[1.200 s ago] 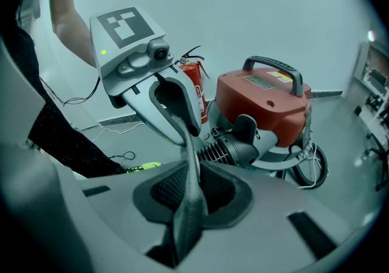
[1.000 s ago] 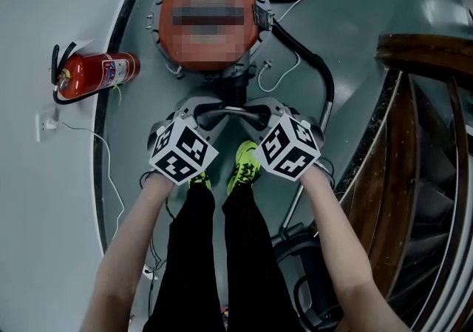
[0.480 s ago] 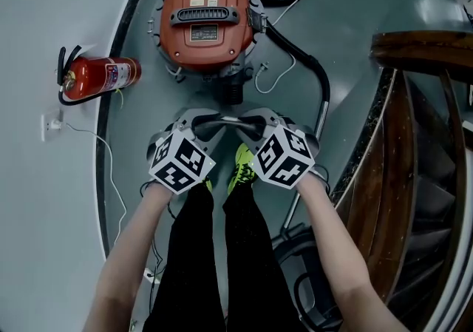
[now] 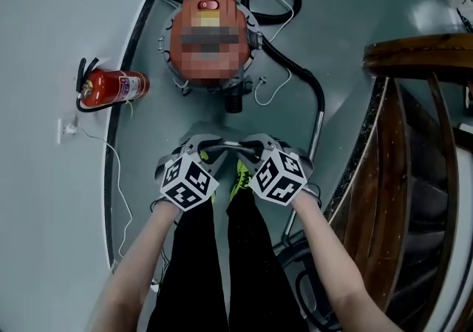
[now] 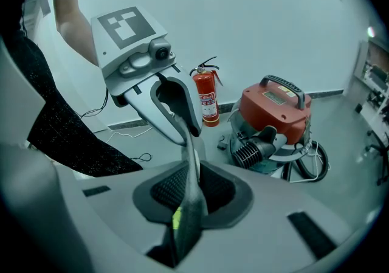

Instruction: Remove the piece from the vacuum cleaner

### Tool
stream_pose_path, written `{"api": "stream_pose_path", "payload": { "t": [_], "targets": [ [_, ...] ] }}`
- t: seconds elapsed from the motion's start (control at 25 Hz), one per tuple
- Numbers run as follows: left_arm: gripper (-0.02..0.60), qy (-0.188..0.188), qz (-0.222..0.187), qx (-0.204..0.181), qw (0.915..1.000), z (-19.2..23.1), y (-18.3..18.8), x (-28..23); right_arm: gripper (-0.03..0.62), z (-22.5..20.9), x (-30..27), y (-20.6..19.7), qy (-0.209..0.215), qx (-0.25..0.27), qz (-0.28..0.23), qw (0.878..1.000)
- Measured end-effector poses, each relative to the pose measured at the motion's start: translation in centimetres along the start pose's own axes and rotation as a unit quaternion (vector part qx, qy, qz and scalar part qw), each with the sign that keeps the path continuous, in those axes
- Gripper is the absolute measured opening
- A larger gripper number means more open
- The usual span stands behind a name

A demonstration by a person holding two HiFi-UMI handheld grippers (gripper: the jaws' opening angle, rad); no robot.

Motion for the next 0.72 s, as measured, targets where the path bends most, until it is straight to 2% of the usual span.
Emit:
{"api": "stream_pose_path", "payload": {
  "t": [0.44,0.72],
  "targets": [
    [0.084,0.015,0.012,-0.018,0.9997,-2.9,-2.0,-0.9,0.063,2.5,-1.2,-2.3,-0.001,0.021,0.001,1.000],
    [0.083,0.014,0.018,-0.001,0.9997,-3.8,-3.6,-2.3,0.061,3.3,-2.7,-3.8,-0.002,0.039,0.003,0.999]
  ]
}}
Point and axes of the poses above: the fingertips, and each gripper's own axes: x backward along the fingers, z to its left, y out of its top, the point moved 6 cm from there along x, backward along the fingers, and after that the axes turned 1 degree about -x, right-handed, at the moved point
